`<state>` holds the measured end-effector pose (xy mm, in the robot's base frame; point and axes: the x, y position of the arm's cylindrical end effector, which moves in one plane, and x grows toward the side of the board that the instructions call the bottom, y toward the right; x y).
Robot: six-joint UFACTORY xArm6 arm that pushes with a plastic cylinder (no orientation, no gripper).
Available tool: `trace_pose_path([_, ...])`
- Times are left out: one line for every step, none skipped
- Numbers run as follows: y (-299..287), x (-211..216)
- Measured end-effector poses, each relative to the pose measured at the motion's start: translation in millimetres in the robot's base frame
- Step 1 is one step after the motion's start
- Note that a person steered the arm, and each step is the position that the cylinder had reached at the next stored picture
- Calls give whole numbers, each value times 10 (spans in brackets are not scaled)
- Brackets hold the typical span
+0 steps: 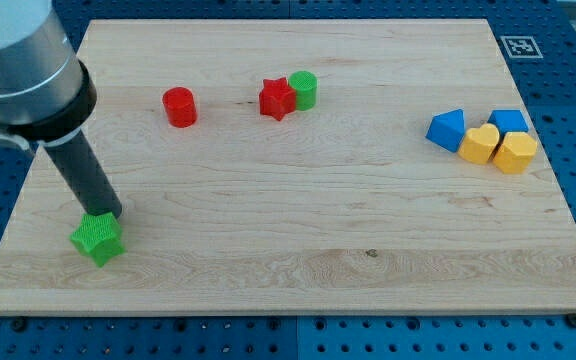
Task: Slightly push the red circle downwards
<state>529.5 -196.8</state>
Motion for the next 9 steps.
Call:
trace_pose_path([0, -161])
trace_pose_path([-103, -646])
trace_pose_path([-323, -1025])
trace_pose_path([-200, -1779])
trace_pose_path([493, -2266])
trace_pose_path([933, -2093])
trace_pose_path([918, -2015])
trace_pose_path([770, -1857])
trace_pose_path([771, -1537])
